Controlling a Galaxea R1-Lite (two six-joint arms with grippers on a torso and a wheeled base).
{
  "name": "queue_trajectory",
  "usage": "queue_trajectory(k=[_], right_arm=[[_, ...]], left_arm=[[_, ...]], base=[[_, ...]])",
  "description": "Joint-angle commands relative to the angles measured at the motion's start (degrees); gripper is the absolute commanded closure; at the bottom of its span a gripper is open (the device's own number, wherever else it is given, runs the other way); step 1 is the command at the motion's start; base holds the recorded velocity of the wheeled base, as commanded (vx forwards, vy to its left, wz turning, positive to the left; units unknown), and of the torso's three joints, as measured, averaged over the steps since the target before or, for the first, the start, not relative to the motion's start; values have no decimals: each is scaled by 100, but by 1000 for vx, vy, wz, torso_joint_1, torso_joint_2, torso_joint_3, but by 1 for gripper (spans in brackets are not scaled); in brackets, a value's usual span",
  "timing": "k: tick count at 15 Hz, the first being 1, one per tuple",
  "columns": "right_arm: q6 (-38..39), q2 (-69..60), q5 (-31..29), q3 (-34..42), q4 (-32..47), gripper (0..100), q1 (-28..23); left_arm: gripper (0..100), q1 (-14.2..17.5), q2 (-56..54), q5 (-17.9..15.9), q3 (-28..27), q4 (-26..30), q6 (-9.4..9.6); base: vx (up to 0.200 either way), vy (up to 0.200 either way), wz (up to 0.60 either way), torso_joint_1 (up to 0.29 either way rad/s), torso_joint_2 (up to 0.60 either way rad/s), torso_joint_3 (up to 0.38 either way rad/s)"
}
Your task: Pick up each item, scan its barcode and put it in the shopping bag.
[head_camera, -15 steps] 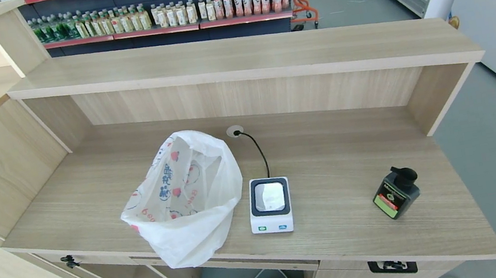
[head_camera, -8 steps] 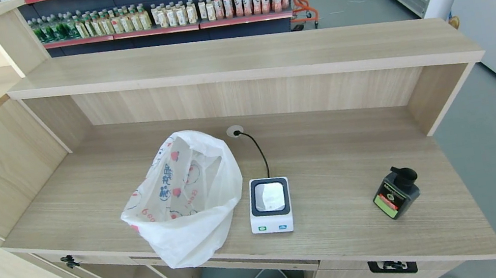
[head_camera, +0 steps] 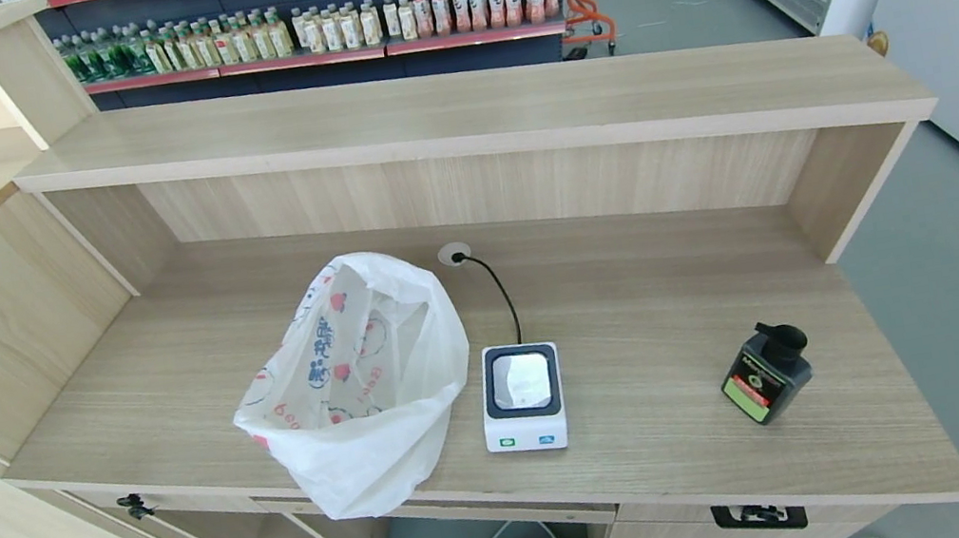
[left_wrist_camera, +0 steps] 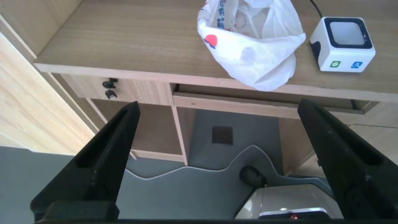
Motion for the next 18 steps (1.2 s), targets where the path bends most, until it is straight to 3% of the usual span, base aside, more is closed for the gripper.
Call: queue_trajectory(k=[1, 4, 7, 18], right_arm=[[-213, 277, -200, -3, -7, 100, 134], [-450, 444, -745, -64, 2, 100, 574], [-529, 479, -929, -29, 11, 100, 908], [-1127, 479, -1000, -3, 389, 100, 934]], left_arm=[[0, 0, 9, 0, 0, 0, 1], [0, 0, 9, 0, 0, 0, 1], [0, 0, 9, 0, 0, 0, 1], [0, 0, 9, 0, 0, 0, 1]], base=[[0, 0, 0, 0, 0, 0], [0, 0, 0, 0, 0, 0], [0, 0, 0, 0, 0, 0], [0, 0, 0, 0, 0, 0]])
